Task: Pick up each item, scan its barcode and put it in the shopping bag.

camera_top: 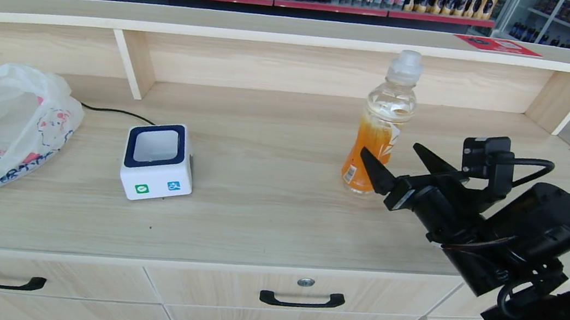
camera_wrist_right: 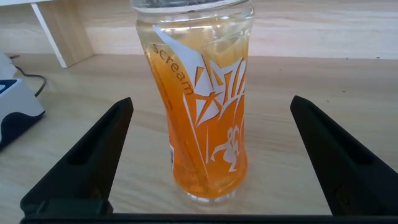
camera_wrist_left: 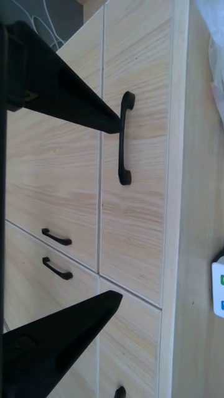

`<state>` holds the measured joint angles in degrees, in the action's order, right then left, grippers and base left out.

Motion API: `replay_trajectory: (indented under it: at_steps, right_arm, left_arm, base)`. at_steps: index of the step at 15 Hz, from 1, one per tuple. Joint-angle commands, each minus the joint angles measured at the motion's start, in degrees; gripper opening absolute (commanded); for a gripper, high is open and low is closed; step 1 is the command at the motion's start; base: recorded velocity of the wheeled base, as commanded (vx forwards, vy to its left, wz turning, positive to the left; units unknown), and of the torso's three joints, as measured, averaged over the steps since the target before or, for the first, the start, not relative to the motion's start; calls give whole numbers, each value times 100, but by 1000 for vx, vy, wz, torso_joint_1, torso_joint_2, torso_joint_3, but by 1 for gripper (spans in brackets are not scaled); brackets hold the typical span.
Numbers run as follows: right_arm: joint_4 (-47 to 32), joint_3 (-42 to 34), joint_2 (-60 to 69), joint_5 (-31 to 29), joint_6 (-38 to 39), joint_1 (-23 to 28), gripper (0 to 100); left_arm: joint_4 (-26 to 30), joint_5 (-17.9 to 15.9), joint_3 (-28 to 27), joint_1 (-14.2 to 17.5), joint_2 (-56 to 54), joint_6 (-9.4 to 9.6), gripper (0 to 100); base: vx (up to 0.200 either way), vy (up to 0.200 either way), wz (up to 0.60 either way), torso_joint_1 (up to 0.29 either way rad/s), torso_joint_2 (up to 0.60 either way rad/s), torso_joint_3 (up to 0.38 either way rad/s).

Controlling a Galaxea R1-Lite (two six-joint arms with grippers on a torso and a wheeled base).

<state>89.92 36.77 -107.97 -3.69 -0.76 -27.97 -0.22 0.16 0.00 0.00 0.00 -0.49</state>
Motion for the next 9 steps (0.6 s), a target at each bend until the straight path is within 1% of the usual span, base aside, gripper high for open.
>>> replay_trajectory:
  at_steps: [1, 4, 9]
  right_arm:
    - [8, 287, -268, -9, 14, 19, 100]
    - [-18, 691, -374, 0, 32, 72, 100]
    - [-669, 1149, -365, -9, 40, 151, 100]
  left_arm:
    - [-4, 2, 0, 0, 0, -4, 100]
    - [-4, 2, 0, 0, 0, -4, 100]
    - [-22, -7, 0, 0, 0, -4, 100]
  base:
    - [0, 0, 0, 0, 0, 0]
    - [0, 0, 0, 0, 0, 0]
    - [0, 0, 0, 0, 0, 0]
